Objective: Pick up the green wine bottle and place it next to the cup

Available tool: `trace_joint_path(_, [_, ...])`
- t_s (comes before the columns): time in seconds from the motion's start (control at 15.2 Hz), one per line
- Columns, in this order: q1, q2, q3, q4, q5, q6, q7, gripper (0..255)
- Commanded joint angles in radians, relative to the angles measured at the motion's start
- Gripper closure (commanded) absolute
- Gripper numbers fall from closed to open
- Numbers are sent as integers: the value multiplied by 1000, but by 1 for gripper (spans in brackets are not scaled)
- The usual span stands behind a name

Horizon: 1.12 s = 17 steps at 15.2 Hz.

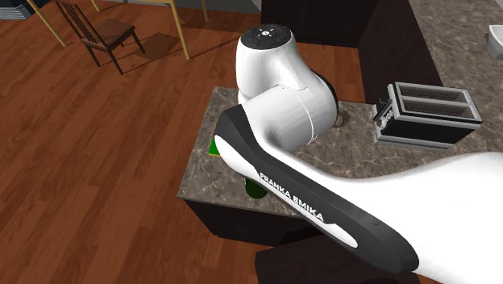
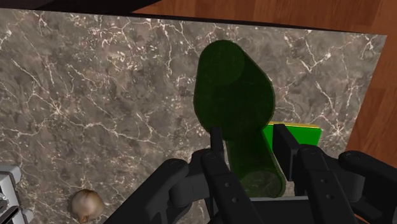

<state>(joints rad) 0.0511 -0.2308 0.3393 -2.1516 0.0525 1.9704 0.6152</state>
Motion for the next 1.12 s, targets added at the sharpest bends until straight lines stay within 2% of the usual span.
trace_joint_path(0.0, [0, -8, -2, 22, 2, -29, -2, 255])
trace_joint_path(1.06, [-5, -12, -12, 233, -2, -245, -5, 255])
